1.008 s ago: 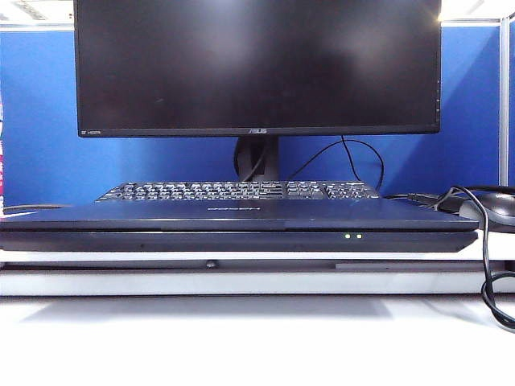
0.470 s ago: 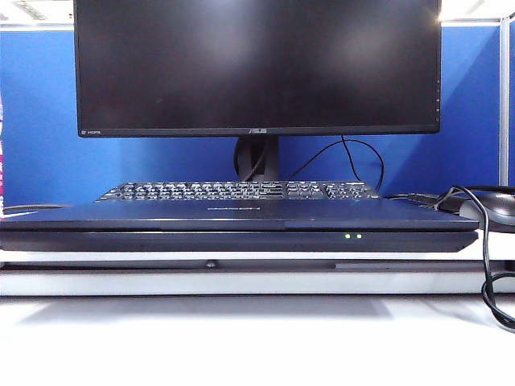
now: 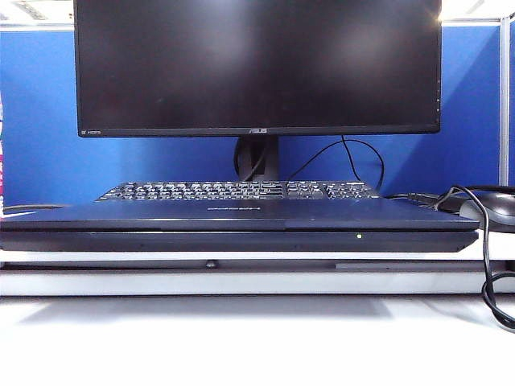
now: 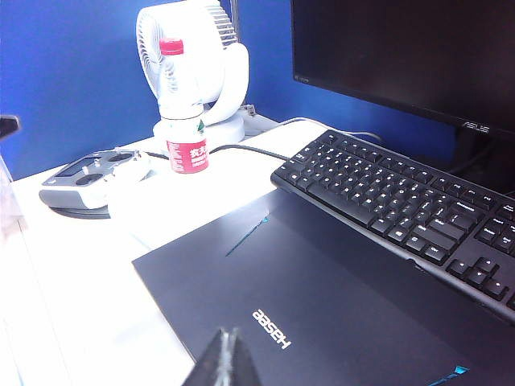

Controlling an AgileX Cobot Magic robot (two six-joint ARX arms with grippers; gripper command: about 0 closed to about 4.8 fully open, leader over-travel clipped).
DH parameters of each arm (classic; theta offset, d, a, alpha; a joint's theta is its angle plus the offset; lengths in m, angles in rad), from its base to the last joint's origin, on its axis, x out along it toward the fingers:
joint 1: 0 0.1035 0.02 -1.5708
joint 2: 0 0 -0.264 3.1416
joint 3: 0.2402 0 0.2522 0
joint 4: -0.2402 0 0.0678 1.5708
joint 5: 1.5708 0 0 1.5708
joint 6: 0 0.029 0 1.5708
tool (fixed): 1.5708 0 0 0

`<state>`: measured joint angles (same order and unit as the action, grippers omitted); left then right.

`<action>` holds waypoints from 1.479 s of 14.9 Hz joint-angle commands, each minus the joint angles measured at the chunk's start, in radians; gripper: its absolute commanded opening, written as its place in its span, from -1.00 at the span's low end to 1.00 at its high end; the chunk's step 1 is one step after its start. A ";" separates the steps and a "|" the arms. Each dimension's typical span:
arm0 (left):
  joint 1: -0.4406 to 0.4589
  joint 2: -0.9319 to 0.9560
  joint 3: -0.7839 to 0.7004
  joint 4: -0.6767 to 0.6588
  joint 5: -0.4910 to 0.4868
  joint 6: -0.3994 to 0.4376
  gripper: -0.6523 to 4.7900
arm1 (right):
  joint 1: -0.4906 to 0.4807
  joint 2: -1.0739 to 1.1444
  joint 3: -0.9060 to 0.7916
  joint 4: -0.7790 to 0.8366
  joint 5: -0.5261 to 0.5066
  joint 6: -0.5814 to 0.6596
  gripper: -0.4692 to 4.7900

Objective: Close the lid of the black laptop.

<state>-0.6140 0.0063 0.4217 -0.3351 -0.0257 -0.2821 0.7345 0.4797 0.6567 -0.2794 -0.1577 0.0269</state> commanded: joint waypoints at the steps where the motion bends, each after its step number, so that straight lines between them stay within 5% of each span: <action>1: 0.000 -0.003 0.005 -0.002 0.007 0.002 -0.78 | 0.001 0.000 0.003 0.012 -0.001 0.003 -0.84; 6: 0.033 -0.003 -0.071 0.025 -0.124 0.108 -0.78 | 0.001 0.000 0.003 0.012 -0.001 0.003 -0.84; 8: 0.120 -0.003 -0.216 0.245 -0.026 0.121 -0.78 | 0.001 0.000 0.003 0.010 -0.001 0.003 -0.84; 11: 0.246 -0.003 -0.368 0.443 -0.003 0.121 -0.78 | 0.001 0.000 0.003 0.010 -0.001 0.003 -0.84; 14: 0.408 -0.003 -0.394 0.447 0.047 0.136 -0.78 | 0.001 0.000 0.003 0.010 0.014 0.002 -0.84; 17: 0.643 -0.003 -0.394 0.442 0.146 0.143 -0.78 | 0.001 -0.002 0.003 -0.012 0.203 0.002 -0.84; 22: 0.743 -0.003 -0.414 0.418 0.134 0.167 -0.78 | 0.001 -0.001 0.003 -0.016 0.208 0.002 -0.84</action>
<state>0.1272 0.0055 0.0074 0.0738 0.1093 -0.1390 0.7349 0.4786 0.6548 -0.3058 0.0475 0.0269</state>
